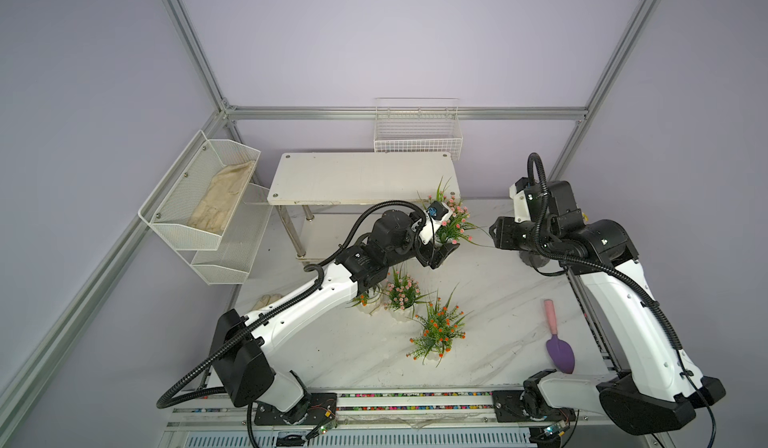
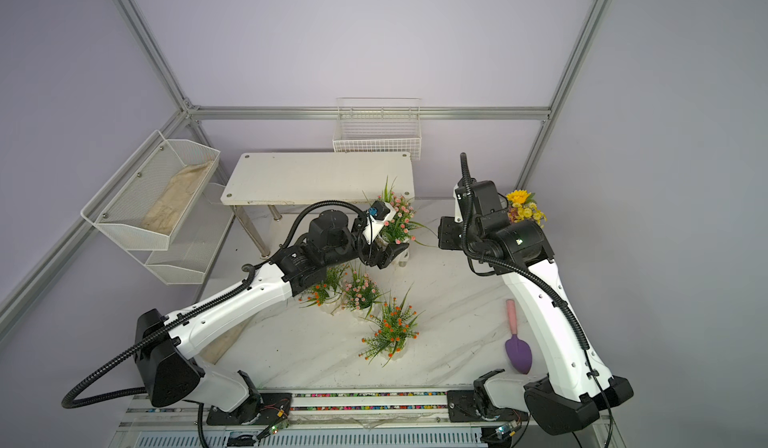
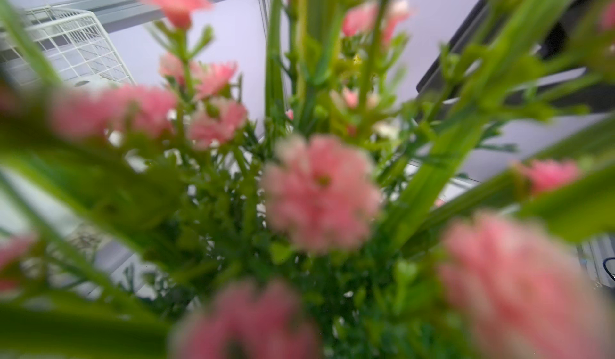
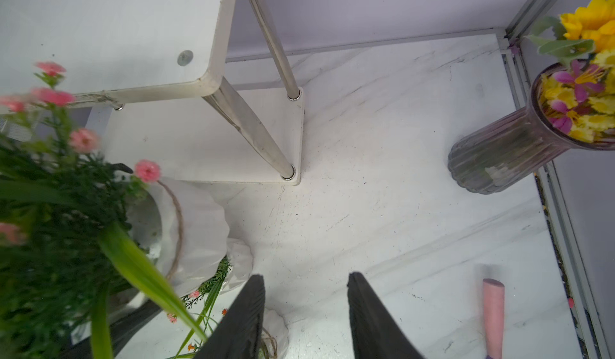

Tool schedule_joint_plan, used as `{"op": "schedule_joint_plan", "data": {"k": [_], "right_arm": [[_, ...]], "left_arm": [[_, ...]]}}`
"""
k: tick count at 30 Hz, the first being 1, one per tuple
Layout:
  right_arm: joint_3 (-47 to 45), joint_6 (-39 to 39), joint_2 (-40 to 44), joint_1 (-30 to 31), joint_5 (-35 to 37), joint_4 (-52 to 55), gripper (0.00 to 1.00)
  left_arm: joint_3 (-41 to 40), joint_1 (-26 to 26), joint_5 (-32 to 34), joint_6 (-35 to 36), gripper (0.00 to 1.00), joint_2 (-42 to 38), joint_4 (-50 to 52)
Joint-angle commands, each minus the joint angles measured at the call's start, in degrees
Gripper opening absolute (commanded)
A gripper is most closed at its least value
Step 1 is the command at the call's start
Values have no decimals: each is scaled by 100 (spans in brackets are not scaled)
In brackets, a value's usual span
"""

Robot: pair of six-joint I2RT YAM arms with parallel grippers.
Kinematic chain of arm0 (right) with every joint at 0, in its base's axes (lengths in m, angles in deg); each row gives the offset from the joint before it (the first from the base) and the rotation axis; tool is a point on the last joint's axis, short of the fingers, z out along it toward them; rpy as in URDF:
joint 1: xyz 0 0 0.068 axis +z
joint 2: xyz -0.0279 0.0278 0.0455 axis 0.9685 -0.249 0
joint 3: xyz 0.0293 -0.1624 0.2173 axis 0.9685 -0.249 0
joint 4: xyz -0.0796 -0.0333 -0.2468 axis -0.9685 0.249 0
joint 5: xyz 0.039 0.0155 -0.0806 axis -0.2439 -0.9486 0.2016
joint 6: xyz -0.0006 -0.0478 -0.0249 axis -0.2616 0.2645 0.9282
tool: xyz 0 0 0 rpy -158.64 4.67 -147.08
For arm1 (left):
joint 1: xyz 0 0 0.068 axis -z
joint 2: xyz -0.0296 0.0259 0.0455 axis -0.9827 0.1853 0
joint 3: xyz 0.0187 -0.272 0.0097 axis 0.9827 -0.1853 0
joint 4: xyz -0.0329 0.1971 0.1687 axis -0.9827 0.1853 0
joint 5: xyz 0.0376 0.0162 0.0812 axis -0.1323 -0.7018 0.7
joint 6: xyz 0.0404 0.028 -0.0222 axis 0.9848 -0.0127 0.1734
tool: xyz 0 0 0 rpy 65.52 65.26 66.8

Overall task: Place the baby's breath potted plants on the rack by color
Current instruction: Place the baby's breath potted plant on the rack.

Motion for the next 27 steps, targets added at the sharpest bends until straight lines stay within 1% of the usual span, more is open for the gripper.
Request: {"op": "schedule_joint_plan", "data": {"k": [1,9,10,18,27], "right_arm": [[-101,-58,124,-43,135,-103,45],[-221,-7,137,-56,66,-171,45],[-232,-5,142,-60,58,-174,45],[-306,19,149,-59,-41,-231,45],[-411,22,168,-67,-166,-258,45]], "left_arm": [[636,-49,96,-1,0,-305,-389],[959,-93,224,53,0,-458,-132],[972,-94,298,55,0,-660,-123],[1099,-198,733,255,0,-943,-96],[1356,-639,1100,436,0,-958,-164]]}}
